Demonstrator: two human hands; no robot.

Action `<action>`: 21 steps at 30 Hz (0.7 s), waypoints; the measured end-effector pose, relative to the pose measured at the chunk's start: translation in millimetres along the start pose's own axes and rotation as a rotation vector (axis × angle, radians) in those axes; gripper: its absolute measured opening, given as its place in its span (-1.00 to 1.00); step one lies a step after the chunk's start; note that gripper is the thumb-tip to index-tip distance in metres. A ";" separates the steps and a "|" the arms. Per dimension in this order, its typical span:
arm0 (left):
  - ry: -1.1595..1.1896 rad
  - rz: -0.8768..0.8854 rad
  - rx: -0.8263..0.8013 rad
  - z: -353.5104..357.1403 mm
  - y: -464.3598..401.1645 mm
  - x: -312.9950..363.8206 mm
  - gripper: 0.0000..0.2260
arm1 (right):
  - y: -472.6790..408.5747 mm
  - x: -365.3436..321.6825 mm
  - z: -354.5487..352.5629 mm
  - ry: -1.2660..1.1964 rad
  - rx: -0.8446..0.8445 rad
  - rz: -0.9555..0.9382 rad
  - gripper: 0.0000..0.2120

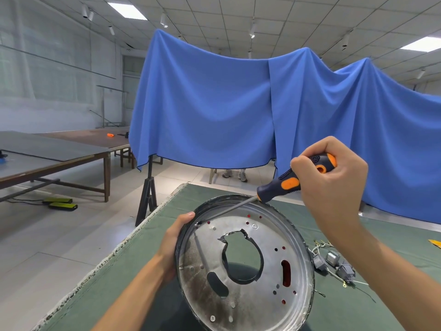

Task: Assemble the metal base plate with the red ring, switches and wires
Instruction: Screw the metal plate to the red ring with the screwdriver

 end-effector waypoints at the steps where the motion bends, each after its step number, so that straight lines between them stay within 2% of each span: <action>1: 0.005 -0.004 0.009 -0.3 -0.6 -0.4 -0.66 | -0.5 -0.3 0.0 -0.005 0.008 0.003 -0.95; 7: 0.013 -0.004 -0.004 0.2 0.1 0.6 -0.68 | 0.9 -2.2 2.0 0.024 -0.021 -0.018 -0.95; 16: 0.000 0.021 -0.027 -0.8 -2.7 -1.0 -0.59 | -0.2 -2.3 1.5 0.042 -0.026 0.001 -0.94; 21: -0.028 0.028 0.007 -4.5 -6.7 -4.6 -0.59 | 0.0 -7.4 4.1 0.032 -0.042 -0.020 -0.94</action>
Point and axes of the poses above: each hand's wrist, its own y-axis away from the middle knuckle, its own z-axis out of the palm, x = y × z, the point moved 4 cm from there along -y, towards the middle knuckle, and after that the axes turned 5 degrees about x, right-handed, at the moved point
